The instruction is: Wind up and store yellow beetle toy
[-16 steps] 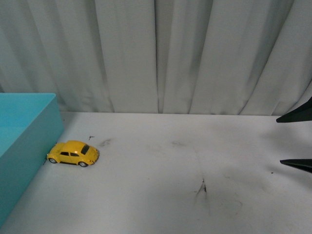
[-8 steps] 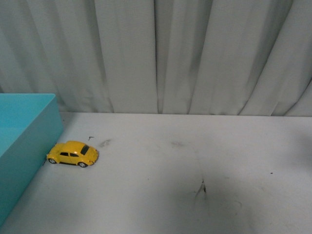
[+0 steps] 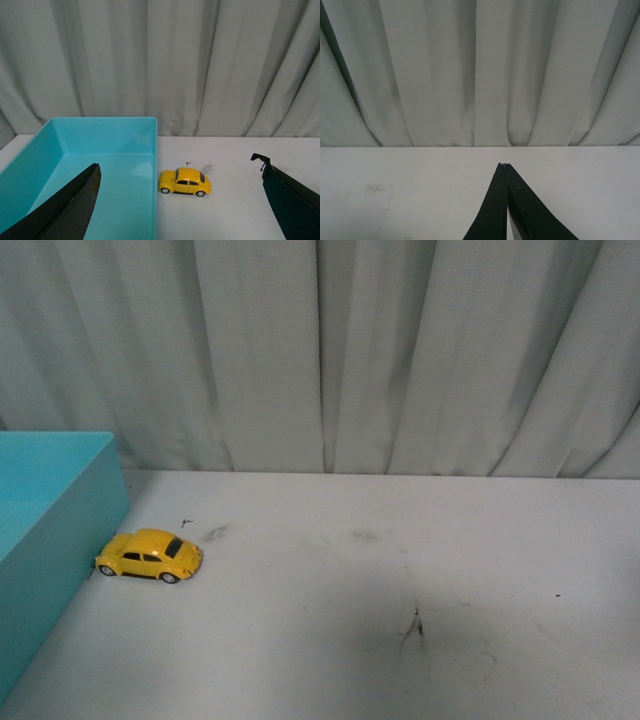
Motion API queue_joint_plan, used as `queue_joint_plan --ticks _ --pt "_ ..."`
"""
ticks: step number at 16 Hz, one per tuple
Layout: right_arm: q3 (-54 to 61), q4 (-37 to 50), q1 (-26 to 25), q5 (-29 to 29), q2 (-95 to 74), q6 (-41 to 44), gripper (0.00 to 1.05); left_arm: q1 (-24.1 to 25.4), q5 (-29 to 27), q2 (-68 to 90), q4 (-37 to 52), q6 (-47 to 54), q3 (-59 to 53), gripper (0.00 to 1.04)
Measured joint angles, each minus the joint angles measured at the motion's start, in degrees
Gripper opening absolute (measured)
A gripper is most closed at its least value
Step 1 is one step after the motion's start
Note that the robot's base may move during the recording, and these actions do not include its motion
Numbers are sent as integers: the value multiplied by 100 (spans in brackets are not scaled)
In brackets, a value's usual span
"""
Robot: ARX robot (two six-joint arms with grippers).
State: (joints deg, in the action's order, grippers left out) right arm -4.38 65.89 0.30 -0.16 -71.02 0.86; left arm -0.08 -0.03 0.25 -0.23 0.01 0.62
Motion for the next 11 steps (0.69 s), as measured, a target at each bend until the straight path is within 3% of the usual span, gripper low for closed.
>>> queue_joint_plan --ticks 1,2,11 --pt "116 -1333 2 4 1421 0 2 0 -2 0 0 0 0 98" --pt "286 -2127 0 4 2361 0 2 0 0 0 0 0 0 98" --pt "376 -3095 0 4 3497 0 2 0 0 0 0 0 0 98"
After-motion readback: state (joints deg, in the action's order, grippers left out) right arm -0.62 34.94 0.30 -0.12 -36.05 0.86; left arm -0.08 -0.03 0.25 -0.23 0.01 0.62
